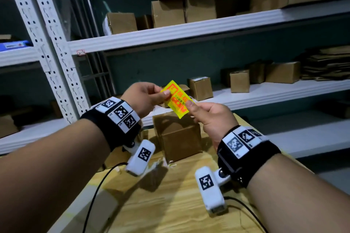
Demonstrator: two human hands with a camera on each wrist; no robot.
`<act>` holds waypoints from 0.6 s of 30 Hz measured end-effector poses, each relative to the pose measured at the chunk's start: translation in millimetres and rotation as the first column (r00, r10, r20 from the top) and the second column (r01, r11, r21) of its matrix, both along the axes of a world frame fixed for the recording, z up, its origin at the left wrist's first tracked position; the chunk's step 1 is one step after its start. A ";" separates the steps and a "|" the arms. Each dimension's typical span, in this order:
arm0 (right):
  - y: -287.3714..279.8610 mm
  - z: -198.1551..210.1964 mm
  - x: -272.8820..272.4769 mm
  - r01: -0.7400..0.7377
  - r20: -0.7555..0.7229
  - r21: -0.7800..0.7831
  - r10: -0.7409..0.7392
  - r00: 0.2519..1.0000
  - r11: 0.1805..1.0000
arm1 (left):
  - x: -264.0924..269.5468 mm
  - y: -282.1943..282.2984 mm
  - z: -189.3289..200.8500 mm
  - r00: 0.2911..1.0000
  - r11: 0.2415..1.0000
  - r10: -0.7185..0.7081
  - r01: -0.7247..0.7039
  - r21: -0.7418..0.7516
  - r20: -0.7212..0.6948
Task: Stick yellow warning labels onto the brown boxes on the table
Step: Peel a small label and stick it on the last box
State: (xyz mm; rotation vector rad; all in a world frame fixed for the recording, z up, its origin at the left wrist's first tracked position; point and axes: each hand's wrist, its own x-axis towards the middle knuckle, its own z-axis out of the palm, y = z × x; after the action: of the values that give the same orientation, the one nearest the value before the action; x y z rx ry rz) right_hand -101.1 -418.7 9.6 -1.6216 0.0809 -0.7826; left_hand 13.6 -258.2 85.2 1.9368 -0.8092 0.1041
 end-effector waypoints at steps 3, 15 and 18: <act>-5.8 -0.2 1.2 0.123 -0.041 0.032 -0.121 0.992 0.992 | 16.0 -0.1 -5.1 0.999 0.999 0.034 -0.034 -0.006 0.024; -5.1 -7.8 9.4 0.043 -0.190 0.027 -0.037 0.981 0.999 | 31.4 -5.0 -4.5 0.998 0.909 0.035 -0.057 0.412 0.061; -5.5 -11.4 12.7 0.020 -0.213 0.025 -0.014 0.977 0.999 | 34.5 -11.7 -13.8 0.989 0.888 0.095 -0.137 0.439 0.116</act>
State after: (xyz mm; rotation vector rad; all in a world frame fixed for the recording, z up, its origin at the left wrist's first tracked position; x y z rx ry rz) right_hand -88.4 -424.2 -1.8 -1.6763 0.2575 -0.6161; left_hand 48.2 -269.8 71.4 2.4328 -0.8277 0.0841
